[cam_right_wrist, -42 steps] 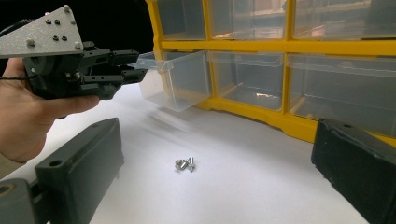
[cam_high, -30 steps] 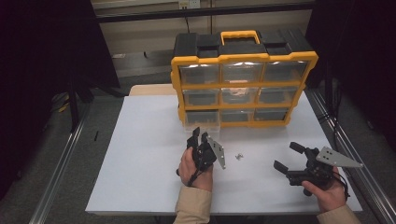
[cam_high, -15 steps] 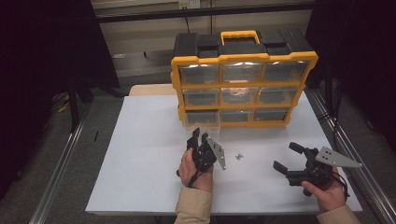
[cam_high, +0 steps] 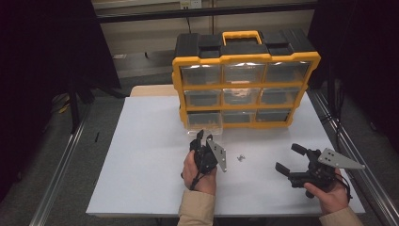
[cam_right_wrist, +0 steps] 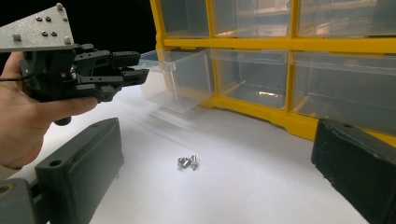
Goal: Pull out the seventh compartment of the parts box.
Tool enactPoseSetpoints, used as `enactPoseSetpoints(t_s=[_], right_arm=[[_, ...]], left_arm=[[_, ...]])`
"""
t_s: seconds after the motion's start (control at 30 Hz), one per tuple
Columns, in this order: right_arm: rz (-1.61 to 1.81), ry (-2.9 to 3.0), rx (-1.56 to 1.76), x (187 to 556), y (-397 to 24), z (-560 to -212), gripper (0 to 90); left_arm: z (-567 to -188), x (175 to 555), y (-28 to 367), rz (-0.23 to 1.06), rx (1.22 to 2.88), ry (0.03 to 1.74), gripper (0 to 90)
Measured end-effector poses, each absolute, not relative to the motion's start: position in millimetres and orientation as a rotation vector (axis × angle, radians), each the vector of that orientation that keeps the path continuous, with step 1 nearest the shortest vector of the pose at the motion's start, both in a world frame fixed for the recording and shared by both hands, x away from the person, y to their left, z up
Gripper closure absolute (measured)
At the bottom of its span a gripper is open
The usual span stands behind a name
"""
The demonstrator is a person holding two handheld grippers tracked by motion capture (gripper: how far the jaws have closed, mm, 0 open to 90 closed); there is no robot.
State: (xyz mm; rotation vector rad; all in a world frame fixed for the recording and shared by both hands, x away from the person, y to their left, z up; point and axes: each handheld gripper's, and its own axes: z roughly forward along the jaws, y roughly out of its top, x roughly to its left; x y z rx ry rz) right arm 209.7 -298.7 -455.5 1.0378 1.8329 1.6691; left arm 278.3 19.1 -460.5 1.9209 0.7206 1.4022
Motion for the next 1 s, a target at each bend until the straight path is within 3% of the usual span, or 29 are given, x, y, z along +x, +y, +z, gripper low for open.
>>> enactPoseSetpoints(t_s=[0.37, 1.0], right_arm=[[1.665, 1.832, 1.038, 209.9, -298.6, -455.6, 1.8], [1.667, 1.837, 1.037, 210.6, -298.4, -455.8, 1.7]], left_arm=[[-461.3, 278.1, 23.9, 1.315, 1.895, 0.718, 54.0], [-473.1, 277.8, 22.6, 0.921, 1.854, 0.76, 31.5]])
